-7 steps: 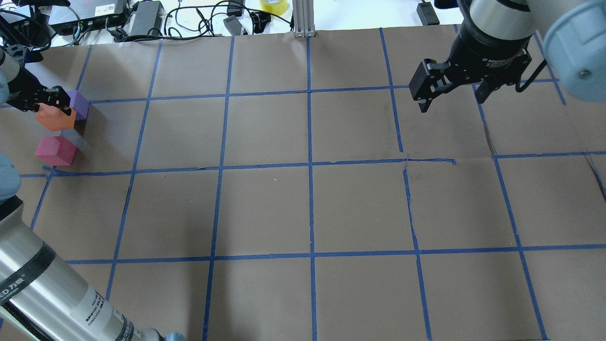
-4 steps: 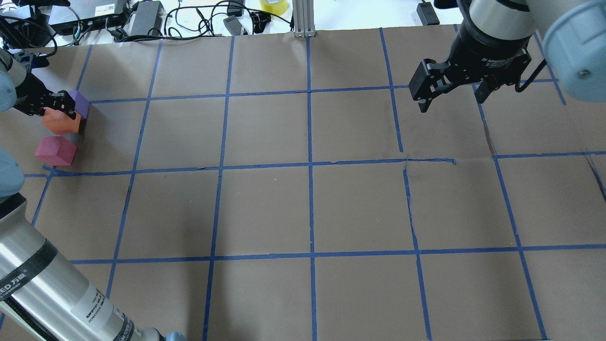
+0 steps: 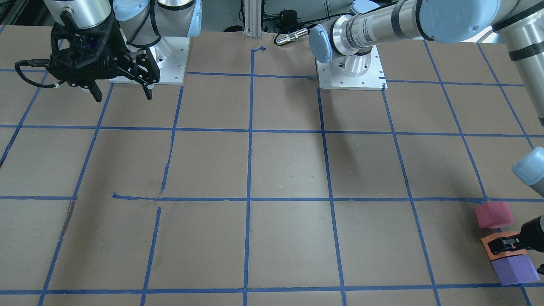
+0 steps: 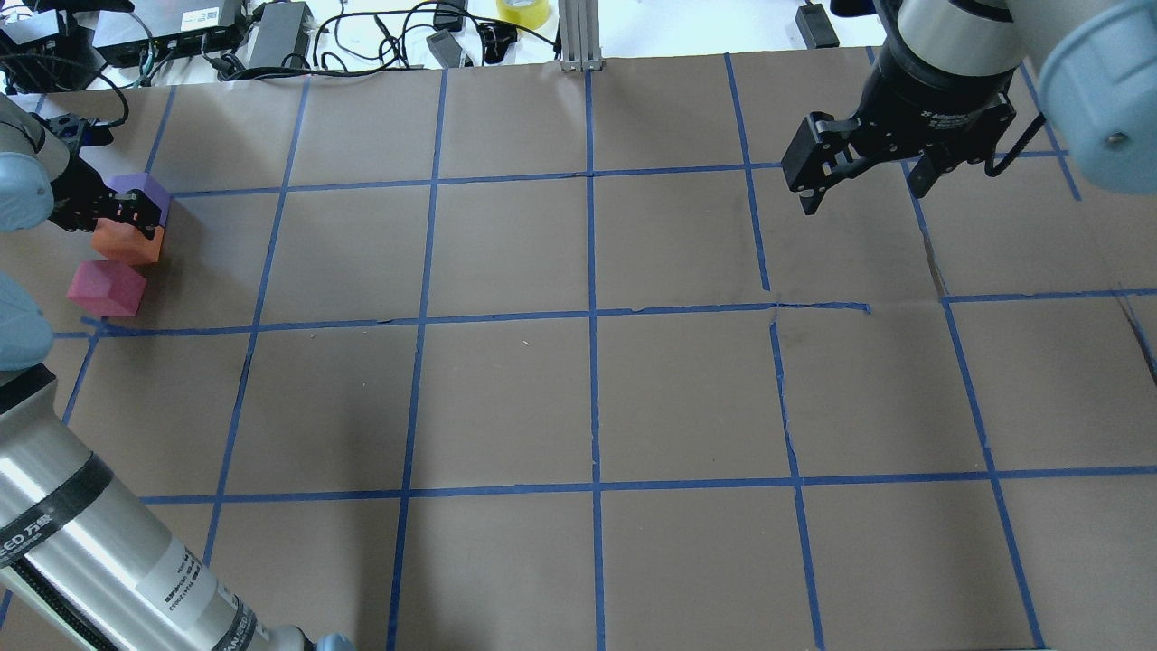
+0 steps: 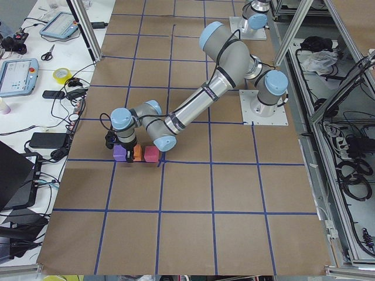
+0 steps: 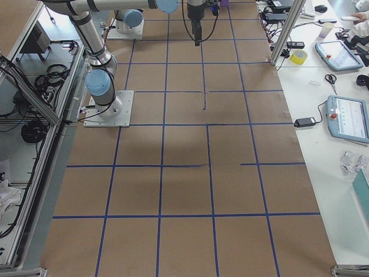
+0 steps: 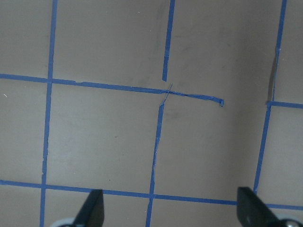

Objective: Arrange blocks in a line
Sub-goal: 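Lower the orange cube between the purple and pink cubes and open the left gripper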

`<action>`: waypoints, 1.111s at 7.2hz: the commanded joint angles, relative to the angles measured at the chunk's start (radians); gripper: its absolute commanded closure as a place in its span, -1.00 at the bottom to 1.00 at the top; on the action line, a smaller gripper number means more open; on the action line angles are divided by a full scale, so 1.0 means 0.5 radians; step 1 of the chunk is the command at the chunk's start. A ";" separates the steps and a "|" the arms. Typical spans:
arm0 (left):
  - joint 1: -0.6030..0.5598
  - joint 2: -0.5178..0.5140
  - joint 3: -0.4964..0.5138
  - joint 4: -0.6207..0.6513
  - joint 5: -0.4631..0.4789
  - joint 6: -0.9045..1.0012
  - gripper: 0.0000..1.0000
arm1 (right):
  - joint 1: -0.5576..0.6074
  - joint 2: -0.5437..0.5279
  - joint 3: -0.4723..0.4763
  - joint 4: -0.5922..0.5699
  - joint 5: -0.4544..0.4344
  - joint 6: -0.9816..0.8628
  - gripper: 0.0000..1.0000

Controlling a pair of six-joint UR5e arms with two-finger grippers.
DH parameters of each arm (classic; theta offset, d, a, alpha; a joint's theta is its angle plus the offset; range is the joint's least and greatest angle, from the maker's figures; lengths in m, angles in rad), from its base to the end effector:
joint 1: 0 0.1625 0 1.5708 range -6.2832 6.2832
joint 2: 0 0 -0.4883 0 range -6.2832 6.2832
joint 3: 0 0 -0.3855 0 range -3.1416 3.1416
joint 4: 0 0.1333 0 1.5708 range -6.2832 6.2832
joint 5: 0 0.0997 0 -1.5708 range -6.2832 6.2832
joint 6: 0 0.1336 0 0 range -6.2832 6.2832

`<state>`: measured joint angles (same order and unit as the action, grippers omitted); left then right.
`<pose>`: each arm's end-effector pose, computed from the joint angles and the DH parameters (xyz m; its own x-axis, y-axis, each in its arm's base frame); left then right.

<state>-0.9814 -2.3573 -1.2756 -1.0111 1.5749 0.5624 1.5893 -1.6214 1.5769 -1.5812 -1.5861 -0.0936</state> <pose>0.3311 -0.7340 0.1991 -0.9988 -0.0282 -0.0399 -0.0260 0.9981 -0.0556 0.1399 -0.4648 0.5394 -0.9936 -0.1109 0.0203 -0.1118 0.9923 -0.0532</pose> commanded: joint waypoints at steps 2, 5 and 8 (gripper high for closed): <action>0.002 0.057 -0.087 0.013 0.007 0.108 1.00 | 0.000 0.000 0.000 0.002 0.000 0.000 -1.00; 0.002 0.064 -0.078 0.034 0.019 0.200 1.00 | 0.000 0.003 0.000 -0.001 0.000 -0.003 -1.00; 0.002 0.039 -0.075 0.154 0.016 0.268 1.00 | -0.003 0.003 0.000 -0.010 0.000 -0.003 -1.00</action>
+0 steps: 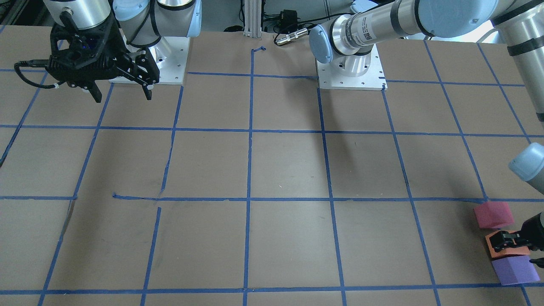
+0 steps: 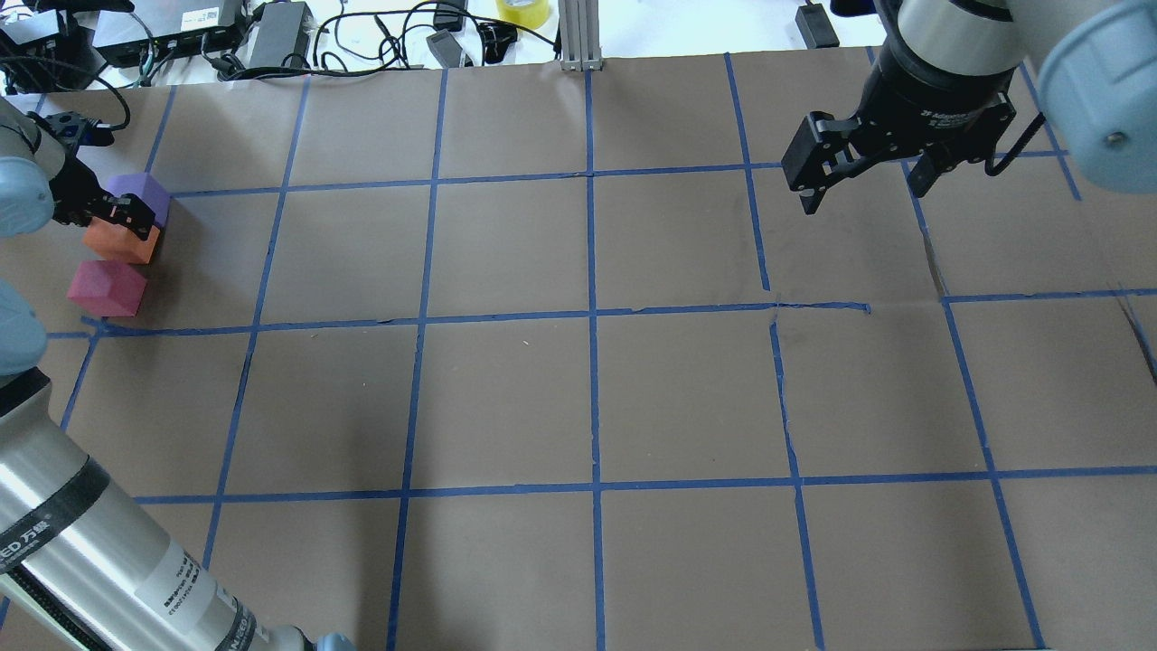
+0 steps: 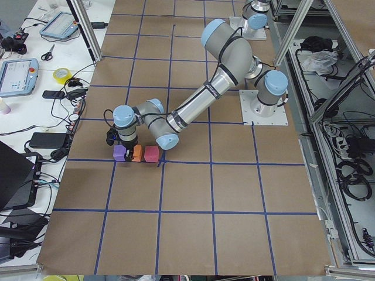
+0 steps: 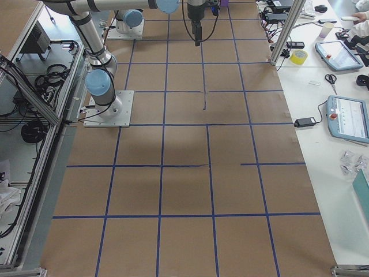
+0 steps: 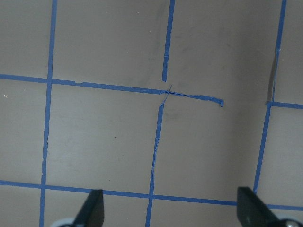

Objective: Arrange blocks in a line
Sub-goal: 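Lower the orange cube between the purple and pink cubes and open the left gripper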

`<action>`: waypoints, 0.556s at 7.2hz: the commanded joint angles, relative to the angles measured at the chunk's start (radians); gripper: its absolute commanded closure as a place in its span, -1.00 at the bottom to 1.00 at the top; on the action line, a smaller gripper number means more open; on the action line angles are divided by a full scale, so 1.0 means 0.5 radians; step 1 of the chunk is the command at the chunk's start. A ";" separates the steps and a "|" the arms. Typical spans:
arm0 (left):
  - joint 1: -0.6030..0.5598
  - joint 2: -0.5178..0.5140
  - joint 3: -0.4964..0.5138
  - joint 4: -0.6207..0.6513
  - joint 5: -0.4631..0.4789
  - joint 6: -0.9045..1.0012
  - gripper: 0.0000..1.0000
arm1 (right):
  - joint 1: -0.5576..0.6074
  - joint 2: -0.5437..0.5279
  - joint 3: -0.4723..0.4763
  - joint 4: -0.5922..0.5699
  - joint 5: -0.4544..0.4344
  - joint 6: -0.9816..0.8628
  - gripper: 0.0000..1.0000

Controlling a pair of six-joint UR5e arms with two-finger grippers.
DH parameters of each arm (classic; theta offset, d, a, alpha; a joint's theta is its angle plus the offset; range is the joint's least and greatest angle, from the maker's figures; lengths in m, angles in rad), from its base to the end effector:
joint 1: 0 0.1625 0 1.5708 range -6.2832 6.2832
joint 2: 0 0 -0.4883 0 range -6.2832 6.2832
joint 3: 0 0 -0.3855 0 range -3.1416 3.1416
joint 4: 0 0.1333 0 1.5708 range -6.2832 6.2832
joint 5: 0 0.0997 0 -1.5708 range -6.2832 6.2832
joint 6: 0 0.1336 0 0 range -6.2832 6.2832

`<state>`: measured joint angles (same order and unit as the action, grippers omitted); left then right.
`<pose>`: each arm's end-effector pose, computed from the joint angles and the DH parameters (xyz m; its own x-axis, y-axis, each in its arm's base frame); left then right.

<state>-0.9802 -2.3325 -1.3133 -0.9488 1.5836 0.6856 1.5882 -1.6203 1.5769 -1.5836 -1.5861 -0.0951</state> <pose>0.3302 -0.7288 0.2087 -0.9923 0.0903 -0.0842 0.0973 0.9918 -0.0829 0.1394 -0.4657 0.5392 -0.9936 -0.1113 0.0205 -0.1122 0.9922 -0.0545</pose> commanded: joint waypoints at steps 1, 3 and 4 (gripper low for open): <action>0.000 -0.008 -0.015 0.032 -0.001 0.022 1.00 | -0.001 0.001 0.000 -0.002 0.000 0.000 -1.00; 0.003 -0.020 -0.027 0.023 -0.007 0.055 -0.98 | -0.004 0.004 0.000 -0.002 0.000 0.003 -1.00; 0.003 -0.014 -0.027 0.014 -0.001 0.055 -1.00 | -0.004 0.001 0.000 -0.002 0.000 0.000 -1.00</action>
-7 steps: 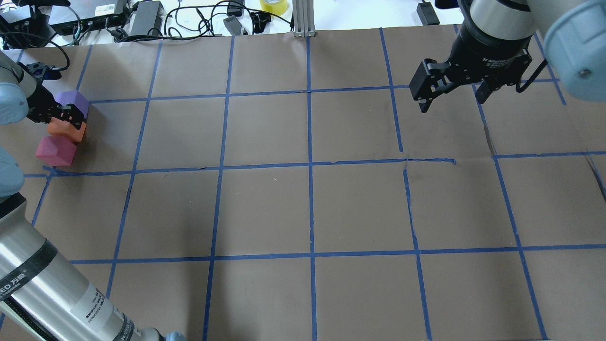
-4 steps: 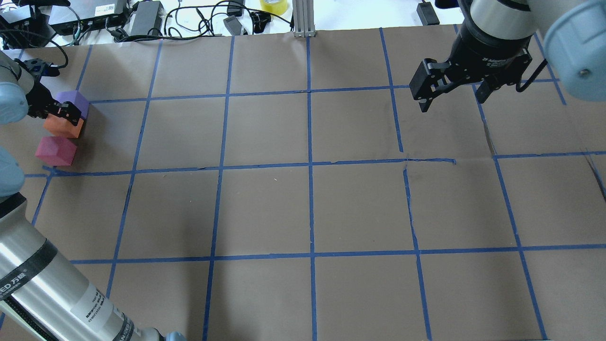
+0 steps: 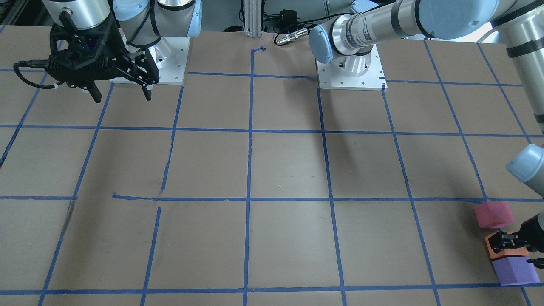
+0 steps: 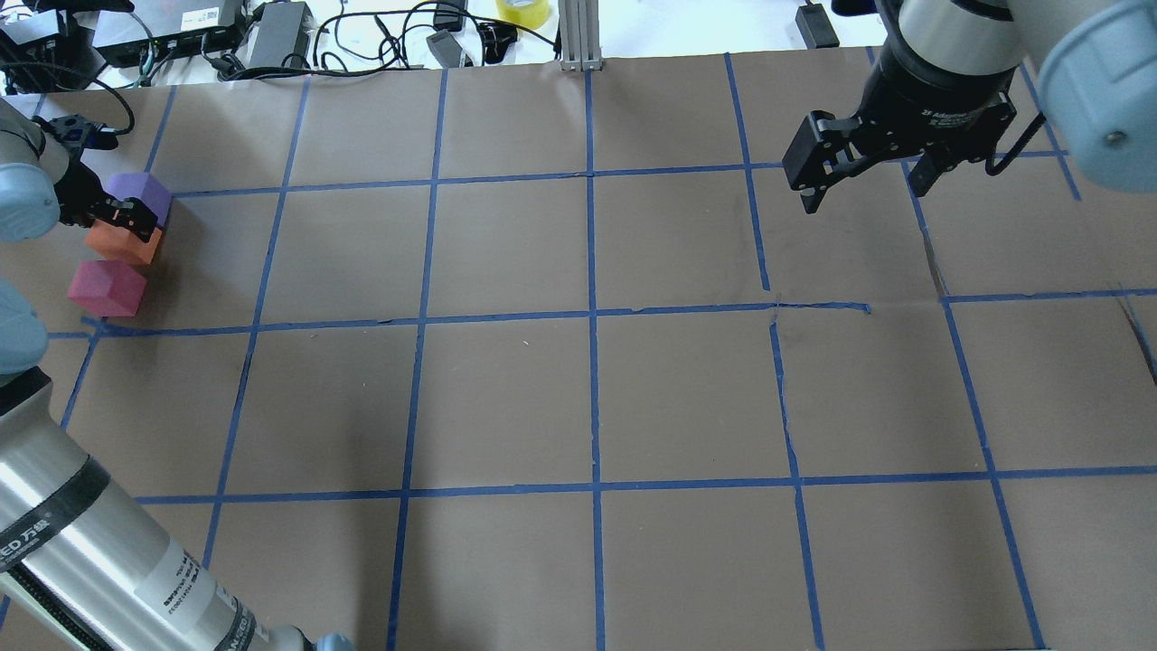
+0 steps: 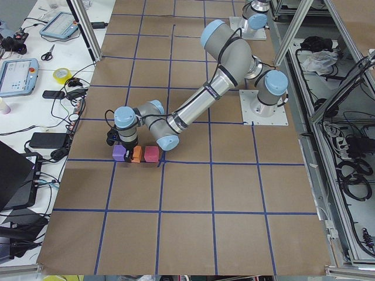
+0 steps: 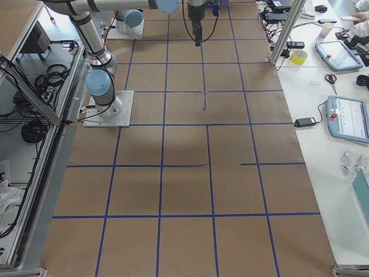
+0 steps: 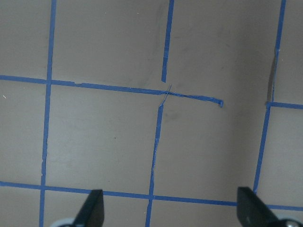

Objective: Arrange blocks in a line
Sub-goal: 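Lower the orange cube between the purple and pink cubes and open the left gripper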

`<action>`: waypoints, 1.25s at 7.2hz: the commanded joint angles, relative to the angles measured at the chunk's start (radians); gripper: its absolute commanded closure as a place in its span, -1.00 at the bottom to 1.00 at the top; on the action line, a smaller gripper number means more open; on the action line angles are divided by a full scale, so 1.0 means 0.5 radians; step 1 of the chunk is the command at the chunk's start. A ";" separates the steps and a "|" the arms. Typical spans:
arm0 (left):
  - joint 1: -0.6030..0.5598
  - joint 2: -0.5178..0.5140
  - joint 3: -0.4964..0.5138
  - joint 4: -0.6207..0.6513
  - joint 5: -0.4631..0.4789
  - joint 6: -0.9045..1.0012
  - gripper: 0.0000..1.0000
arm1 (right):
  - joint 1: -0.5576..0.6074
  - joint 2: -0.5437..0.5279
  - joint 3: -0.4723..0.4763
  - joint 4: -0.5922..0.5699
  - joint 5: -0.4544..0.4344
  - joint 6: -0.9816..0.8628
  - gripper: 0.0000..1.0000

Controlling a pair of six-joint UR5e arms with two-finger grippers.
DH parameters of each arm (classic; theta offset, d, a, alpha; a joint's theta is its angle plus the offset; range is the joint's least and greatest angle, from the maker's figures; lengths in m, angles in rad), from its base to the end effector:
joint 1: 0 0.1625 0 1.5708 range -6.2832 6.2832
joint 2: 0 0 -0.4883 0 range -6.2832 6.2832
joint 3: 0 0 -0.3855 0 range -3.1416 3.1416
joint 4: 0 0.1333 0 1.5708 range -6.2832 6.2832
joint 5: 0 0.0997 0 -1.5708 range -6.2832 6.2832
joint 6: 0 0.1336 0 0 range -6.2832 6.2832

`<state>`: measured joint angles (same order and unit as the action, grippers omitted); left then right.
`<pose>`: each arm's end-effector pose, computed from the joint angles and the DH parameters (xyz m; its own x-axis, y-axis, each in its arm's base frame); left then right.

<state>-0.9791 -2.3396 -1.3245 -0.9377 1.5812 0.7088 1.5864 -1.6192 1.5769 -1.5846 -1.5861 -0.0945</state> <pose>0.3297 -0.7271 0.1993 -0.9904 0.1128 -0.0797 0.1190 0.9899 -0.0770 0.1386 -0.4665 0.5387 -0.9938 -0.1089 0.0205 -0.1098 0.9925 -0.0544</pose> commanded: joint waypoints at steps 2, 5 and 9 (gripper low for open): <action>0.004 0.046 -0.005 -0.100 0.004 0.018 -1.00 | -0.001 -0.001 0.000 0.006 0.000 -0.001 -1.00; -0.002 0.355 0.044 -0.509 0.010 0.003 -1.00 | -0.001 -0.001 0.000 0.006 0.000 -0.004 -1.00; 0.044 1.116 0.038 -1.295 0.222 -0.025 -1.00 | -0.001 -0.001 0.000 0.009 -0.006 -0.010 -1.00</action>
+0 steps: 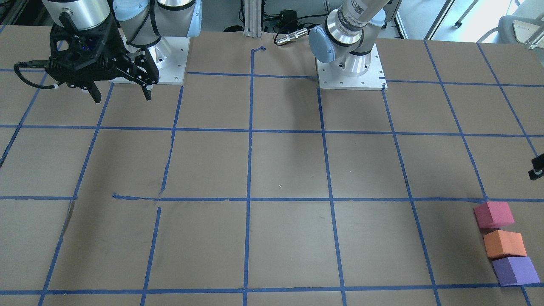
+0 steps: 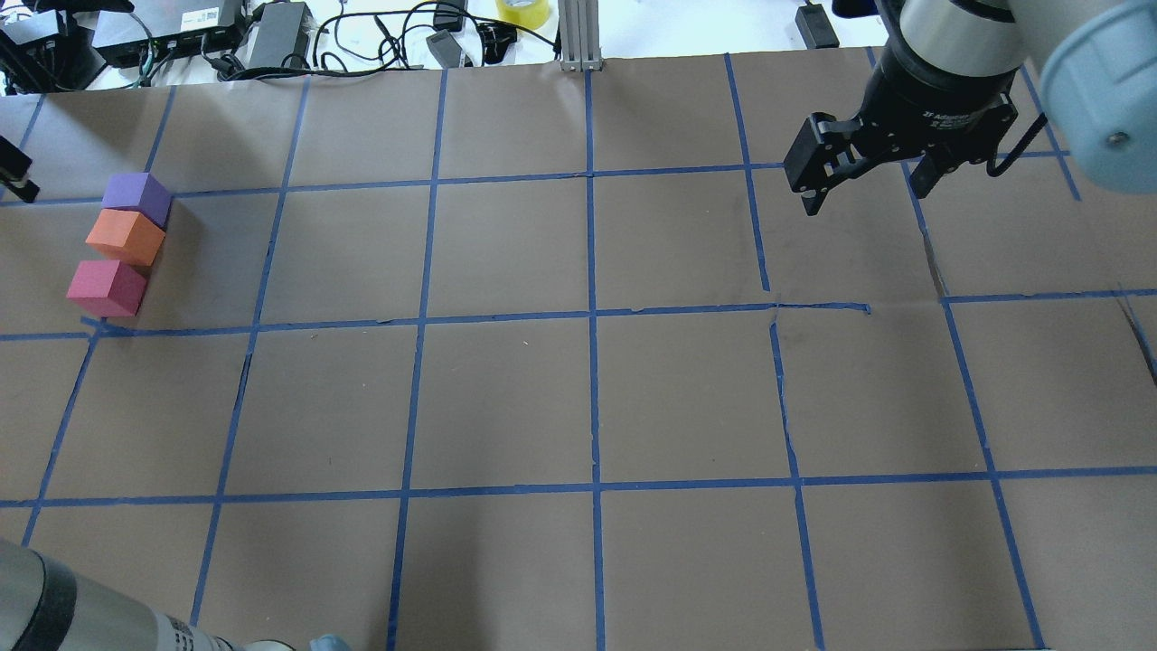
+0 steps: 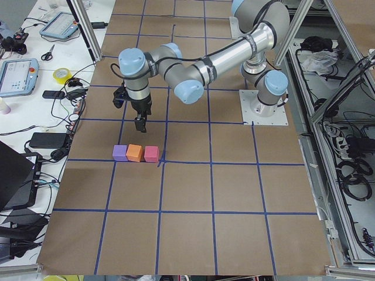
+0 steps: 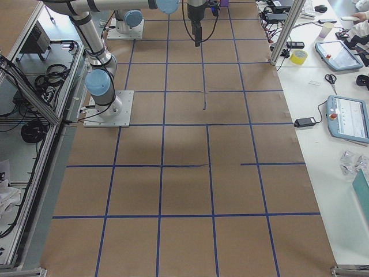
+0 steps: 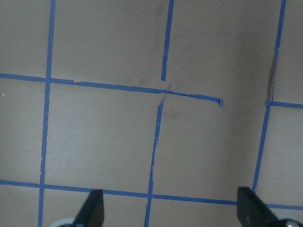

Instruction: Arrange blocks in a line

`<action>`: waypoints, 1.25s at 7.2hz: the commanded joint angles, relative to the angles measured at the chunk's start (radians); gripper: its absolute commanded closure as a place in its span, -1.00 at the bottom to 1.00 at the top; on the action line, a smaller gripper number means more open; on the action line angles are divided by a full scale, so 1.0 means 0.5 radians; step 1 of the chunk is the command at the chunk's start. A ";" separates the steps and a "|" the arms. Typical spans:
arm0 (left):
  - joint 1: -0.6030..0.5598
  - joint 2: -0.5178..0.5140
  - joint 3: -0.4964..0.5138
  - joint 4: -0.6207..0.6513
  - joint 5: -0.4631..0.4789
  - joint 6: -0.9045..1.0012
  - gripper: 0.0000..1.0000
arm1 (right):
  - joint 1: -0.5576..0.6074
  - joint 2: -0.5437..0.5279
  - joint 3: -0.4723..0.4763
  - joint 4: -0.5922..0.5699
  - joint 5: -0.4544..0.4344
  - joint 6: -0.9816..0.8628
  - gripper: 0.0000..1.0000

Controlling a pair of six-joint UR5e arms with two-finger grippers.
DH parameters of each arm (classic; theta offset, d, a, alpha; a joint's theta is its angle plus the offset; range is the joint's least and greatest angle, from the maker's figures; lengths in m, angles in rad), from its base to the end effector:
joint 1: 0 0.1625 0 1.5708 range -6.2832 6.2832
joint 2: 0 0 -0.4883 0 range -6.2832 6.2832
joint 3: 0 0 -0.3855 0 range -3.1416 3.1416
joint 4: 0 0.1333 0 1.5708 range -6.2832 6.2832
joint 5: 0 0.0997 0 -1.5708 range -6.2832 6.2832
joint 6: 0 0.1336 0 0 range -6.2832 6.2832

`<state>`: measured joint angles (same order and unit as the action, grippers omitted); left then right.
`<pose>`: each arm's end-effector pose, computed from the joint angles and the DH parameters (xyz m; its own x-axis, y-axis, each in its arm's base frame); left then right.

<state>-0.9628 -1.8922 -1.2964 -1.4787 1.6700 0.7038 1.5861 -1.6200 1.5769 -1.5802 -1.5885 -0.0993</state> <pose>0.2698 -0.5979 0.4794 -0.9900 0.0945 -0.1046 0.0918 0.9953 0.0297 0.1381 -0.4656 0.5387 -0.9933 -0.1133 0.0228 -0.1143 0.9922 -0.0505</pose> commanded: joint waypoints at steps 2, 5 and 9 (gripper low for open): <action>-0.040 0.387 -0.106 -0.304 0.029 -0.146 -1.00 | 0.000 0.000 0.000 0.004 -0.011 0.005 -1.00; -0.518 0.449 -0.138 -0.264 -0.032 -0.779 -1.00 | 0.000 0.000 0.000 0.007 -0.014 0.008 -1.00; -1.202 0.373 -0.171 -0.200 -0.021 -1.603 -1.00 | 0.000 0.000 0.000 -0.009 -0.014 0.008 -1.00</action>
<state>-1.4746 -1.6915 -1.3749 -1.5928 1.6600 -0.0138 1.5861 -1.6198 1.5769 -1.5835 -1.5953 -0.0951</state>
